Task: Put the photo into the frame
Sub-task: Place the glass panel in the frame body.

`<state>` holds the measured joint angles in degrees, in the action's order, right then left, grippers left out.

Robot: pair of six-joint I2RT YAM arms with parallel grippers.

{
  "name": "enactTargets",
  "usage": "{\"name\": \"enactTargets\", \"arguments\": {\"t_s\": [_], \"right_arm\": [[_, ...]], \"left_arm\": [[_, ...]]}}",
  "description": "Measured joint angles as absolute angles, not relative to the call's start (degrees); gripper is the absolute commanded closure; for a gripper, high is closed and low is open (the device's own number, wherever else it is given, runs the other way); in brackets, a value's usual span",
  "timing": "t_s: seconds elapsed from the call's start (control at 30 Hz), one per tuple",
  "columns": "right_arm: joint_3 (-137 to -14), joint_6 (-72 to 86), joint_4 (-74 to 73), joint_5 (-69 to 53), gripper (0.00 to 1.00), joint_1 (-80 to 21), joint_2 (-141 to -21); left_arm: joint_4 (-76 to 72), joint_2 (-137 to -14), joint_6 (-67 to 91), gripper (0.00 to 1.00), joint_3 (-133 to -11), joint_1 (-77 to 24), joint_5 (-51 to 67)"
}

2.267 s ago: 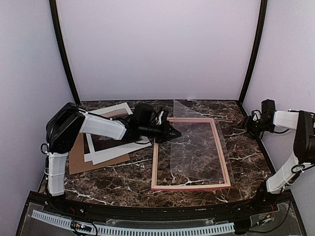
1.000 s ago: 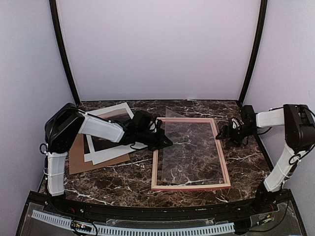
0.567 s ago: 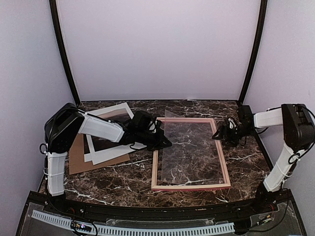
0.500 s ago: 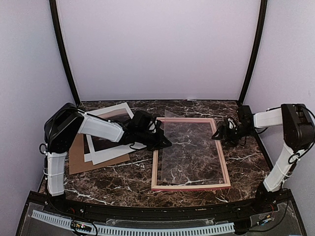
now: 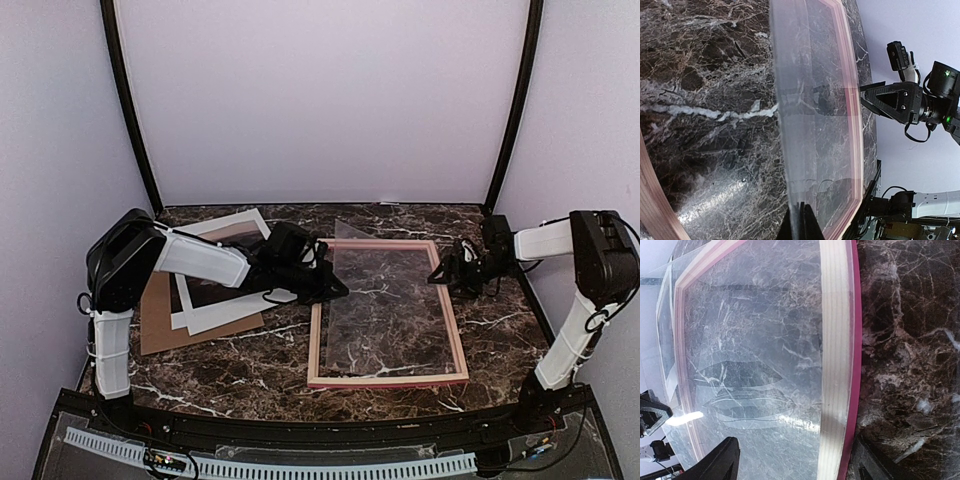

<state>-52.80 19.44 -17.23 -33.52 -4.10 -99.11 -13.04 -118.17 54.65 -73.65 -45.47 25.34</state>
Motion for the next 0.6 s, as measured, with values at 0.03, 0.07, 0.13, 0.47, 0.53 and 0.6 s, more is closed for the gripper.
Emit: {"name": "enactTargets", "arguments": {"t_s": [0.03, 0.07, 0.13, 0.47, 0.53, 0.6], "right_arm": [[-52.8, 19.6, -17.1, -33.5, 0.21, -4.1, -99.1], [-52.8, 19.9, -17.0, -33.5, 0.21, -4.1, -99.1], [-52.8, 20.4, -16.8, -33.4, 0.21, -4.1, -99.1], [-52.8, 23.4, -15.8, -31.4, 0.21, -2.1, -98.7], [-52.8, 23.8, -15.7, -31.1, 0.20, -1.3, -98.4], [-52.7, 24.1, -15.6, -31.0, 0.20, -0.7, -98.1]], "left_arm": [[-13.0, -118.2, 54.6, 1.00, -73.6, -45.5, 25.3], [-13.0, -118.2, 54.6, 1.00, -73.6, -45.5, 25.3], [-13.0, -118.2, 54.6, 1.00, -73.6, -45.5, 25.2], [-12.1, -118.2, 54.3, 1.00, -73.6, -45.5, 24.8], [-12.0, -118.2, 54.3, 1.00, -73.6, -45.5, 24.8], [-11.9, -118.1, 54.2, 1.00, -73.6, -45.5, 24.8]]}}
